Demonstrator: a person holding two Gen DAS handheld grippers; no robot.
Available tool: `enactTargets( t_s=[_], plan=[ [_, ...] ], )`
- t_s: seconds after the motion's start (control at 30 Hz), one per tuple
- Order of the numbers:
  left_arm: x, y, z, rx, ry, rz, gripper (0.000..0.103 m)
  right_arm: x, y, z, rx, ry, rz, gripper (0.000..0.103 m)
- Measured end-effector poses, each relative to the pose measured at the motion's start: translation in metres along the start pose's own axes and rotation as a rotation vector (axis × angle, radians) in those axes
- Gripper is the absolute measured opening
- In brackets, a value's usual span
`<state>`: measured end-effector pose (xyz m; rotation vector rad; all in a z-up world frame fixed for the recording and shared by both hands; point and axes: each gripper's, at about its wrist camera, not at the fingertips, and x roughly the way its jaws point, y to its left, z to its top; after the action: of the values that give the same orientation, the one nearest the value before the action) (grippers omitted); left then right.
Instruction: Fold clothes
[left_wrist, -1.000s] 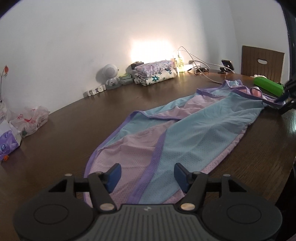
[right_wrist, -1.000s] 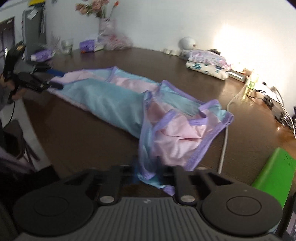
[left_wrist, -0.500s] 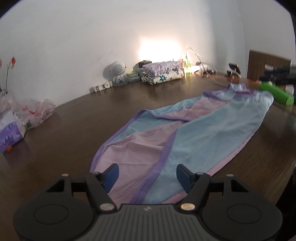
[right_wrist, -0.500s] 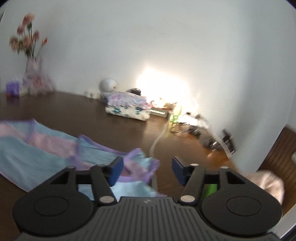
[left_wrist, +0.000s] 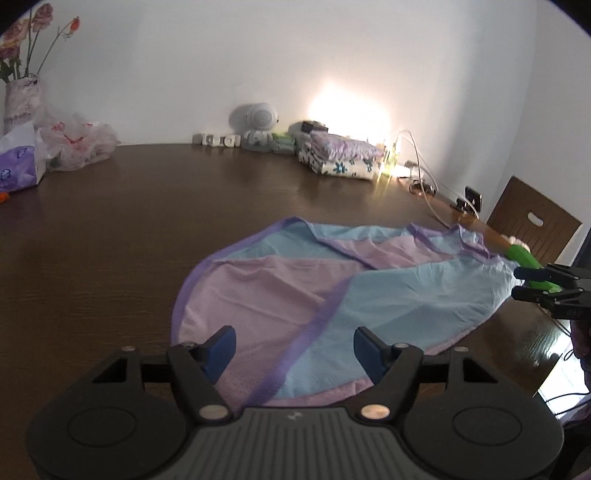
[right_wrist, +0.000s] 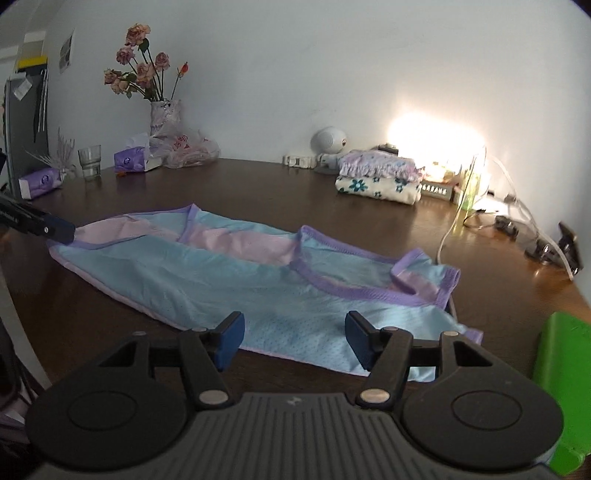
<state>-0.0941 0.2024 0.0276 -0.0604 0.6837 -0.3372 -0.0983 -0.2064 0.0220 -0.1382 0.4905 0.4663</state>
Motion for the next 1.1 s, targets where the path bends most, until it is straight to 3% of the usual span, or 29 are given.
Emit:
enactTargets(
  t_s=[0.17,0.27,0.37,0.53,0.57,0.77,0.93,1.0,1.1],
  plan=[
    [-0.004,0.001,-0.003,-0.016,-0.003,-0.019,0.068,0.007,-0.004,-0.001,0.0,0.024,-0.01,0.062],
    [-0.007,0.001,-0.005,-0.018,-0.008,-0.026,0.061,0.008,-0.006,0.0,-0.009,0.028,-0.024,0.062],
    [-0.01,0.002,-0.007,-0.021,-0.014,-0.034,0.048,0.008,-0.008,0.0,-0.014,0.025,-0.042,0.064],
    [-0.014,0.002,-0.011,-0.024,-0.024,-0.047,0.006,0.0,-0.021,-0.002,-0.005,0.021,-0.129,0.065],
    [-0.016,0.0,-0.011,-0.023,-0.029,-0.047,0.004,-0.001,-0.027,-0.003,0.004,0.027,-0.149,0.065],
    [-0.03,-0.003,-0.015,-0.033,-0.082,-0.034,0.002,-0.01,-0.047,-0.009,0.036,0.049,-0.213,0.064],
    [-0.035,-0.003,-0.023,-0.051,-0.088,0.002,0.001,-0.002,-0.047,-0.012,0.016,0.052,-0.186,0.051],
    [-0.036,-0.004,-0.027,-0.05,-0.077,0.008,0.0,0.003,-0.044,-0.012,0.008,0.066,-0.172,0.041],
    [-0.035,-0.001,-0.03,-0.07,-0.06,0.016,0.003,0.006,-0.04,-0.012,0.012,0.073,-0.162,0.04]
  ],
)
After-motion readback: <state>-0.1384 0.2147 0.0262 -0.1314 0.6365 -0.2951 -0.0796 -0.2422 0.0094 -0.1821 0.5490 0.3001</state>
